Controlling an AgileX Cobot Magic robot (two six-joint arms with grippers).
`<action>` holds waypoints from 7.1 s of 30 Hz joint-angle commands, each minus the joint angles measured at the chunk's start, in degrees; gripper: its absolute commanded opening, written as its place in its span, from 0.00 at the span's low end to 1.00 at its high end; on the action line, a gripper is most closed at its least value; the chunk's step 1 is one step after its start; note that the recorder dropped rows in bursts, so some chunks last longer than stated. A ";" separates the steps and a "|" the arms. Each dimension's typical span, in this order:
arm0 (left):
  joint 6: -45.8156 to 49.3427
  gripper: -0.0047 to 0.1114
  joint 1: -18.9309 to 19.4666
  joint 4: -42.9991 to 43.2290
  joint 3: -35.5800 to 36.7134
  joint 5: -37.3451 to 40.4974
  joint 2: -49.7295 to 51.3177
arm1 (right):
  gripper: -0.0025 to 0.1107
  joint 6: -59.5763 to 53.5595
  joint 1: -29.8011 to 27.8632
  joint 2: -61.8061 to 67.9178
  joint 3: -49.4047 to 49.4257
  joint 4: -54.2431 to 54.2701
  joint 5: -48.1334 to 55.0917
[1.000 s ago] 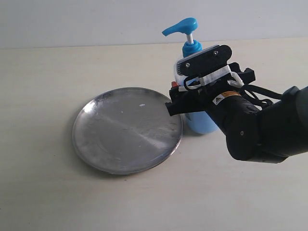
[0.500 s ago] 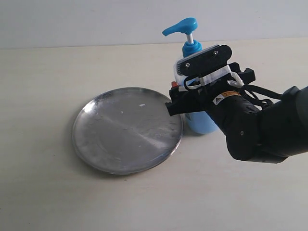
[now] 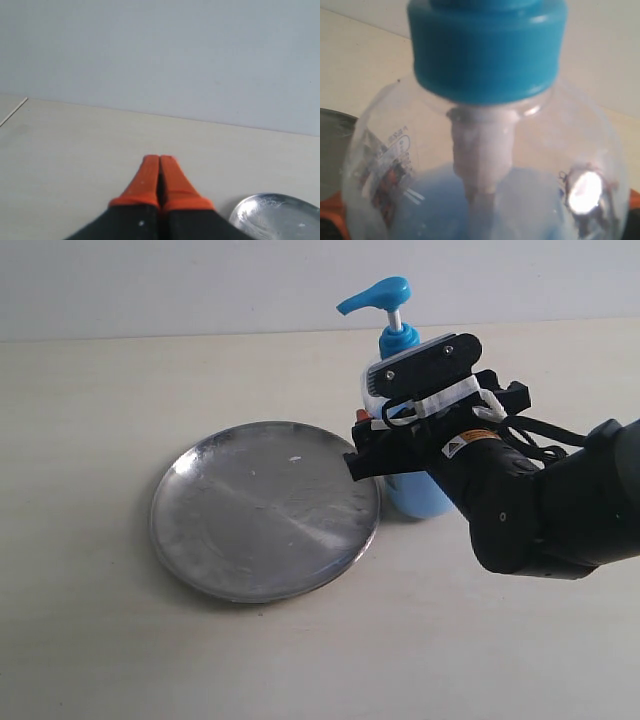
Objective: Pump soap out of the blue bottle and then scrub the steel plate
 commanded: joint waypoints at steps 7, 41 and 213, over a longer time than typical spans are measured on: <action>0.03 0.04 -0.39 -0.32 -7.28 -0.24 6.36 | 0.02 -0.74 0.10 -0.18 -0.37 -0.78 -2.11; -0.15 0.04 -0.39 -0.21 -7.36 -0.24 6.36 | 0.02 -0.73 0.10 -0.18 -0.37 -1.03 -2.31; 38.56 0.04 -35.37 -44.48 -64.37 29.05 83.92 | 0.02 -0.81 0.10 0.05 -0.37 -5.27 -1.32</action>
